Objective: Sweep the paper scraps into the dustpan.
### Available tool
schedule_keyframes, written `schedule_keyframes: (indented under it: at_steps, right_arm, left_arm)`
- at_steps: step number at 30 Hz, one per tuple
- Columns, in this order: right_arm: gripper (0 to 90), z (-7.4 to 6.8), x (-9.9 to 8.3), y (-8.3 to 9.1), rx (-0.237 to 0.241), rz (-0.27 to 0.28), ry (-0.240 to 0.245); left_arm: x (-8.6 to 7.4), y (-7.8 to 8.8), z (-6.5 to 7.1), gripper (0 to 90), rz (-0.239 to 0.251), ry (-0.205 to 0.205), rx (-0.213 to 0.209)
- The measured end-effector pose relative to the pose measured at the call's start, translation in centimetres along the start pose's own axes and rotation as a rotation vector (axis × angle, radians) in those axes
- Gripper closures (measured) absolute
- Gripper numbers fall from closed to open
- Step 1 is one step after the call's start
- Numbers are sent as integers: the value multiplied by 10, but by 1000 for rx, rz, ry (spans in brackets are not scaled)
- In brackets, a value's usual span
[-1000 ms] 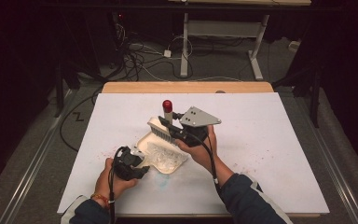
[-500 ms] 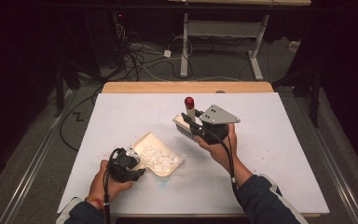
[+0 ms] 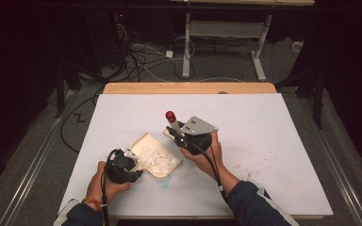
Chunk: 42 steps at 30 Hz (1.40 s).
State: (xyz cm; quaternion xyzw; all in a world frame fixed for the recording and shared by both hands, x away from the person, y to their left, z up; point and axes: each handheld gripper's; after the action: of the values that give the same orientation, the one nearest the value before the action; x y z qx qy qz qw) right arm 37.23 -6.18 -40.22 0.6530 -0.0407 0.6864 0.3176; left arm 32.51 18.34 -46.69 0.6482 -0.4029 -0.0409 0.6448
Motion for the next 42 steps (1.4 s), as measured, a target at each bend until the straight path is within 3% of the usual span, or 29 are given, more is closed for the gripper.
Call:
schedule_keyframes:
  at_steps: [4,5,10,14,18,23,27,36,39,42]
  right_arm:
    - [701,-13,8,-8,65,26,6]
    - [701,-18,12,-10,102,46,14]
    - [701,-24,22,-9,134,88,24]
    - [701,-25,29,-5,115,96,49]
    - [701,-19,32,4,112,135,22]
    - [701,-13,33,19,80,139,19]
    - [700,-7,28,36,44,114,30]
    - [701,1,-4,72,-35,-10,20]
    - [701,-3,-12,77,-31,-41,21]
    - [701,-12,-14,76,5,-40,10]
  left_arm:
    - [2,-1,1,636,3,1,4]
    - [2,-1,2,636,2,-1,7]
    - [3,-1,4,636,6,-3,8]
    - [3,-1,4,636,6,-5,4]
    - [3,-1,4,635,4,-8,3]
    - [0,1,2,635,-2,-17,0]
    - [1,1,4,636,-7,-23,10]
    - [0,2,7,635,-10,-25,24]
    - [-1,3,8,635,-9,-22,30]
    - [-1,3,9,635,-11,-17,33]
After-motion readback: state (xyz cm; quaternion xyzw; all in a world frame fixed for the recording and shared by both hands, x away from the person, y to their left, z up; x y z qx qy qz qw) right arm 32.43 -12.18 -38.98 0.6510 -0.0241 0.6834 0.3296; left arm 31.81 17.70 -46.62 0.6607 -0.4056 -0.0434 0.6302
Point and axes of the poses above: each handheld gripper's, and its own axes: y roughly backward along the jaws, x roughly out of its top, z roughly to its right, and after that the axes turned 12 degrees about x, right-handed
